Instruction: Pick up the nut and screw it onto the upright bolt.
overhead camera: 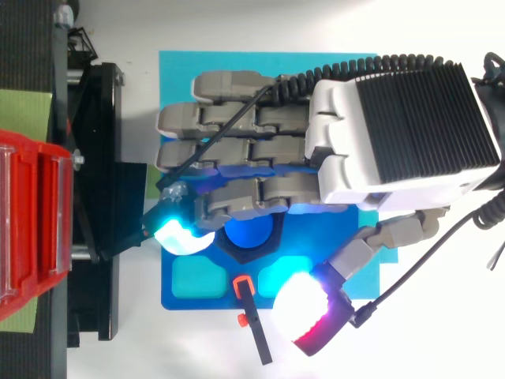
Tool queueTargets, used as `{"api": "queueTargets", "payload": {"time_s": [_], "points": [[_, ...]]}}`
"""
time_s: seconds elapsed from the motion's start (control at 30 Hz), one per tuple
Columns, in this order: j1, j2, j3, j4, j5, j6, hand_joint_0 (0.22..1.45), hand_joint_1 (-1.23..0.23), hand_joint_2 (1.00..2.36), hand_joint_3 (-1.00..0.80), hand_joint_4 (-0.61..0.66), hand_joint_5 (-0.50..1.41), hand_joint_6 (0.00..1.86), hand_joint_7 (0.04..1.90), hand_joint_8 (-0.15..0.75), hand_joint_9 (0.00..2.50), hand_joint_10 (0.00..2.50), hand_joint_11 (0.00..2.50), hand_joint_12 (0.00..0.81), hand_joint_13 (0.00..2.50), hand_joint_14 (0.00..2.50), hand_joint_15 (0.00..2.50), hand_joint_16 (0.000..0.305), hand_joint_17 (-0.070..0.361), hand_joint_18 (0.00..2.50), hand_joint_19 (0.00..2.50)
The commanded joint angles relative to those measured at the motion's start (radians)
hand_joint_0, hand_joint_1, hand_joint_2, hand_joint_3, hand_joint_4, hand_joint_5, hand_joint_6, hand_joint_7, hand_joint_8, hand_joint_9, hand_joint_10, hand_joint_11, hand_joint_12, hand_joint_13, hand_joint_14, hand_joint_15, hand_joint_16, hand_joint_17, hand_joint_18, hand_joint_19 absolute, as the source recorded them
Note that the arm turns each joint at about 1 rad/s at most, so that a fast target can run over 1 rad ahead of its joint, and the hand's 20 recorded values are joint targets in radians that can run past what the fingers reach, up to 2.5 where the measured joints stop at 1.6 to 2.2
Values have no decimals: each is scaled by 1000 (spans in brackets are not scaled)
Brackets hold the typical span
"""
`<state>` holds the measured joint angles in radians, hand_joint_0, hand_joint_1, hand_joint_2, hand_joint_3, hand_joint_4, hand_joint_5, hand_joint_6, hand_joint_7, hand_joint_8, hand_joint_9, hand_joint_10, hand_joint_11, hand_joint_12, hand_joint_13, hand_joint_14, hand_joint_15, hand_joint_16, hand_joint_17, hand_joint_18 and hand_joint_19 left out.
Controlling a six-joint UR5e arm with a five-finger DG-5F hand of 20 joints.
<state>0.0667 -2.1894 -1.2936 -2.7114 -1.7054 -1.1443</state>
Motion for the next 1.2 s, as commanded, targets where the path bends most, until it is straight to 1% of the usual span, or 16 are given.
{"api": "queueTargets", "payload": {"time_s": [0.0, 0.1, 0.13, 0.2, 0.43, 0.5, 0.53, 0.57, 0.6, 0.67, 0.77, 0.83, 1.17], "points": [[-2, -1, -10, 24, -2, 0, 436, -463, 1000, -500, 153, -201, 501, 643, 229, 294, 0, 0, 316, 142, 0, 0, 37, 84, 0, 0], [-5, -1, -10, 45, -5, 0, 436, -462, 1000, -500, 155, -199, 501, 647, 230, 298, 0, 0, 317, 153, 0, 0, 37, 84, 0, 0], [-5, -7, -10, 62, -13, 0, 437, -462, 1000, -500, 156, -199, 501, 648, 232, 305, 0, 0, 317, 157, 0, 0, 37, 83, 0, 0], [-5, -9, -10, 76, -17, 0, 437, -463, 1000, -500, 156, -198, 501, 652, 233, 310, 0, 0, 318, 163, 0, 0, 37, 83, 0, 0], [-8, -10, -10, 78, -19, 0, 437, -461, 1000, -500, 168, -191, 501, 666, 235, 326, 0, 0, 317, 174, 0, 0, 37, 82, 0, 0], [-10, -27, -10, 79, -19, 0, 438, -461, 1000, -500, 170, -191, 501, 670, 237, 332, 0, 0, 314, 177, 0, 0, 36, 82, 0, 0], [-12, -27, -10, 79, -19, 2, 438, -462, 1000, -500, 170, -190, 501, 672, 238, 335, 0, 0, 314, 178, 0, 0, 36, 81, 0, 0], [-15, -44, -10, 85, -19, 11, 440, -461, 1000, -500, 171, -188, 501, 677, 238, 338, 0, 0, 313, 177, 0, 0, 36, 81, 0, 0], [-15, -47, -10, 90, -19, 15, 441, -459, 1000, -500, 170, -187, 501, 678, 239, 339, 0, 0, 313, 178, 0, 0, 36, 81, 0, 0], [-15, -47, -10, 113, -19, 48, 442, -459, 1000, -500, 174, -186, 502, 684, 240, 347, 0, 0, 313, 186, 0, 0, 36, 81, 0, 0], [-12, -47, -10, 114, -19, 46, 443, -461, 1000, -500, 177, -183, 502, 690, 241, 360, 0, 0, 313, 192, 0, 0, 35, 80, 0, 0], [-15, -47, -10, 113, -19, 46, 444, -461, 1000, -500, 179, -181, 502, 700, 242, 377, 0, 0, 312, 196, 0, 0, 35, 80, 0, 0], [-15, -47, -10, 113, -19, 48, 445, -434, 1000, -500, 184, -172, 502, 764, 250, 398, 0, 0, 311, 213, 0, 0, 35, 78, 0, 0]]}}
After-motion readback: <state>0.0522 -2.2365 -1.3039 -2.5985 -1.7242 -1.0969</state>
